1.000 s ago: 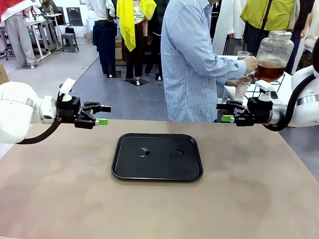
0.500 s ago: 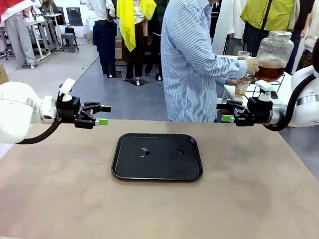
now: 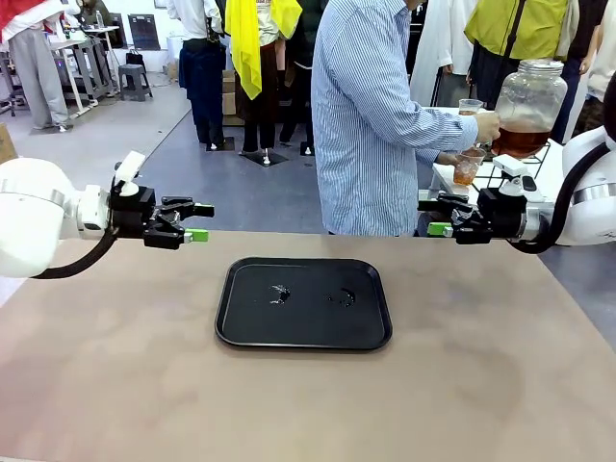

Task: Pour the drink into the iced cup.
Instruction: Open the gripper to release the iced cup you were holding.

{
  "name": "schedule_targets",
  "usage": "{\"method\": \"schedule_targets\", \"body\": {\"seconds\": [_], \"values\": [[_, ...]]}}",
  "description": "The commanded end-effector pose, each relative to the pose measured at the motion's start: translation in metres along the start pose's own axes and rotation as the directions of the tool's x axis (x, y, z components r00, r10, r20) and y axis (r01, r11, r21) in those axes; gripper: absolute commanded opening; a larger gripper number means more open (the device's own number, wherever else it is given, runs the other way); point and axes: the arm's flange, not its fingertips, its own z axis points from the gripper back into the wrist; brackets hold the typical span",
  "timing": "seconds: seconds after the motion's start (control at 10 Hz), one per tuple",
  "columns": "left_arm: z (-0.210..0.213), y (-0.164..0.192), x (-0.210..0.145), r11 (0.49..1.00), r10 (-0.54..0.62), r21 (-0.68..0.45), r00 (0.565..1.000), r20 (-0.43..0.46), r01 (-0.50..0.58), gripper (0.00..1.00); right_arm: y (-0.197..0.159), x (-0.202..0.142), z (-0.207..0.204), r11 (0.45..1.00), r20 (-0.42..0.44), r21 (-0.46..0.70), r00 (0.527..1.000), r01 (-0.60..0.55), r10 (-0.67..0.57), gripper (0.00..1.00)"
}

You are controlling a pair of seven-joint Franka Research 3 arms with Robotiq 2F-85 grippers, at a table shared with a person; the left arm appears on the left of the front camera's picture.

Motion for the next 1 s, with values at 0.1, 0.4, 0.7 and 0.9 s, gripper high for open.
{"method": "schedule_targets", "body": {"seconds": [0.1, 0.4, 0.7, 0.9], "values": [[-0.0008, 0.0000, 0.0010, 1.000, 0.006, -0.001, 1.000, 0.001, -0.006, 1.00, -0.0012, 0.0039, -0.0009, 1.000, -0.004, 0.010, 1.000, 0.009, -0.009, 1.00], [-0.0008, 0.0000, 0.0010, 1.000, 0.006, -0.001, 1.000, 0.001, -0.006, 1.00, -0.0012, 0.0039, -0.0009, 1.000, -0.004, 0.010, 1.000, 0.009, -0.009, 1.00], [-0.0008, 0.0000, 0.0010, 1.000, 0.006, -0.001, 1.000, 0.001, -0.006, 1.00, -0.0012, 0.0039, -0.0009, 1.000, -0.004, 0.010, 1.000, 0.009, -0.009, 1.00], [-0.0008, 0.0000, 0.0010, 1.000, 0.006, -0.001, 1.000, 0.001, -0.006, 1.00, -0.0012, 0.0039, -0.0009, 1.000, -0.004, 0.010, 1.000, 0.009, -0.009, 1.00]]}}
